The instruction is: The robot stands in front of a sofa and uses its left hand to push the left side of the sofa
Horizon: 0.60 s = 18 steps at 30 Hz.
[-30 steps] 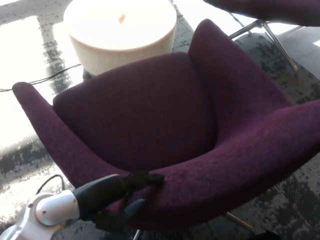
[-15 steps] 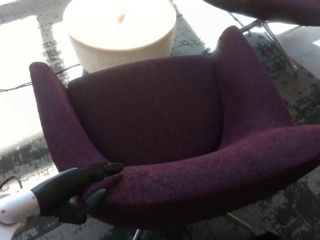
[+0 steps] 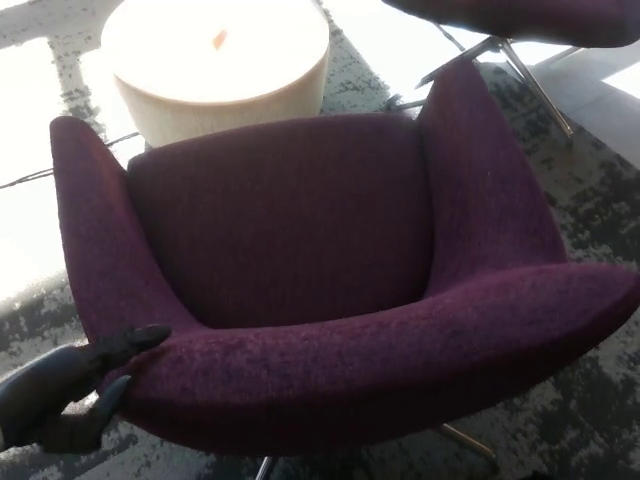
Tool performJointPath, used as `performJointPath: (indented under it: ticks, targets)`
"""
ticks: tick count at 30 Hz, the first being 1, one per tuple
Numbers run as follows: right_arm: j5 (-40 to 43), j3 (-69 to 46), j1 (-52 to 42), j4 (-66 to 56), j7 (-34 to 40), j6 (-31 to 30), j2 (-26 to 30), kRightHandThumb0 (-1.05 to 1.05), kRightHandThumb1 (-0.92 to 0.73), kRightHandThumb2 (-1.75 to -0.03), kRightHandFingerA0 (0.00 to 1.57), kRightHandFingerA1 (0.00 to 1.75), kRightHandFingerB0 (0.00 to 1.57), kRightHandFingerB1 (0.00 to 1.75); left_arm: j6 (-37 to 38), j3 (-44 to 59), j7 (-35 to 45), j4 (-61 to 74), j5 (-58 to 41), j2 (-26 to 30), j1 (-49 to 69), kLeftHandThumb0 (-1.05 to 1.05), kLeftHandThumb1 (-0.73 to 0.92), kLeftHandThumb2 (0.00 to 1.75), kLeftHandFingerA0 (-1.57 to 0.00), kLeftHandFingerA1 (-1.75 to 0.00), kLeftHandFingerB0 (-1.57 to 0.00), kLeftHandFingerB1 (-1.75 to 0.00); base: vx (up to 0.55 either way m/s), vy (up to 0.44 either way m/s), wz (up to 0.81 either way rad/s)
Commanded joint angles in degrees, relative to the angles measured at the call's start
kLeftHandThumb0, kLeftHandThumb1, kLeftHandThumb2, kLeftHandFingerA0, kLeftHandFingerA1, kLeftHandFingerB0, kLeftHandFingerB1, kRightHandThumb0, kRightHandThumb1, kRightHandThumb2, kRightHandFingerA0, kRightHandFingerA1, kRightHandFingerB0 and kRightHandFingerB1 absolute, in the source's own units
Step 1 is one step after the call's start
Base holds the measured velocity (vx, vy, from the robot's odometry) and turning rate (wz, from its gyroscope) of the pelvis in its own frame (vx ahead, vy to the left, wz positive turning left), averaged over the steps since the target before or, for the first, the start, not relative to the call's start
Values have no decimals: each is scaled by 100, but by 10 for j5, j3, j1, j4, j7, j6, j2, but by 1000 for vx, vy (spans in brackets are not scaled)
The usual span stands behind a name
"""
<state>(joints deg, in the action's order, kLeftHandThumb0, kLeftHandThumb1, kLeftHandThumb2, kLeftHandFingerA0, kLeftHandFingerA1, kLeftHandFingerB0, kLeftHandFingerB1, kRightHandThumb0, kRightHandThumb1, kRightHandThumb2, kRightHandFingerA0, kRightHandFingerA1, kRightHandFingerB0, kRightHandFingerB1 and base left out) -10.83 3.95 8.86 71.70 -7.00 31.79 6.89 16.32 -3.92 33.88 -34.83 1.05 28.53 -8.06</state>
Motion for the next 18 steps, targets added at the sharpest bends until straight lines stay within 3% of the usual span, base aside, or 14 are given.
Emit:
performJointPath:
  ticks: [1,3,4,5,7,8,12,14,15,16,18]
  targets:
    - [-1,1,-6,3,-1,-4,7,-105,-84,-83,28,118,26,110,60,52,-39,-74,-21,-1,21,-90,83,122,0,-21,-11,-21,0,0,7]
    - [-1,1,-7,2,0,-4,8,-105,-84,-83,29,119,26,110,86,84,-56,-100,-38,-11,18,-90,82,120,-5,-29,-12,-27,0,0,0]
    - [-3,3,-8,2,4,-1,8,-105,-85,-83,28,119,25,111,78,112,-62,-93,-57,-15,24,-91,83,121,-9,-30,-9,-20,0,0,0]
    - [-2,2,-8,2,5,-3,7,-105,-88,-81,34,113,26,103,91,129,-65,-100,-67,-17,24,-89,86,122,-7,-31,-7,-18,0,0,0]
    - [-3,3,-8,2,6,-3,8,-105,-85,-84,28,118,26,109,93,154,-63,-103,-75,-21,26,-90,86,123,-7,-27,-7,-15,0,0,0]
    - [1,0,-9,2,2,-4,6,-105,-86,-81,33,111,27,102,106,179,-62,-104,-98,-32,30,-87,86,122,-3,-30,-7,-18,0,0,0]
    - [-2,3,-8,2,4,-8,5,-105,-84,-84,27,118,25,109,107,253,-69,-76,-155,-70,49,-93,91,125,-2,-19,-1,-9,0,0,0]
    - [-4,5,-10,2,6,-7,6,-105,-84,-83,27,117,26,108,105,266,-84,-79,-148,-77,49,-93,89,125,-2,-21,-1,-9,0,0,0]
    - [-6,6,-10,2,6,-6,8,-105,-84,-83,27,116,25,109,115,274,-90,-96,-144,-82,54,-84,80,122,0,-29,0,-18,0,0,0]
    - [-5,6,-11,3,5,-7,9,-105,-83,-83,26,117,25,109,111,278,-90,-100,-141,-86,63,-95,90,124,-6,-24,-5,-11,0,0,0]
    - [-2,4,-10,3,2,-9,7,-105,-83,-83,26,118,25,111,99,281,-90,-95,-140,-95,81,-91,89,122,-7,-30,-7,-16,0,0,0]
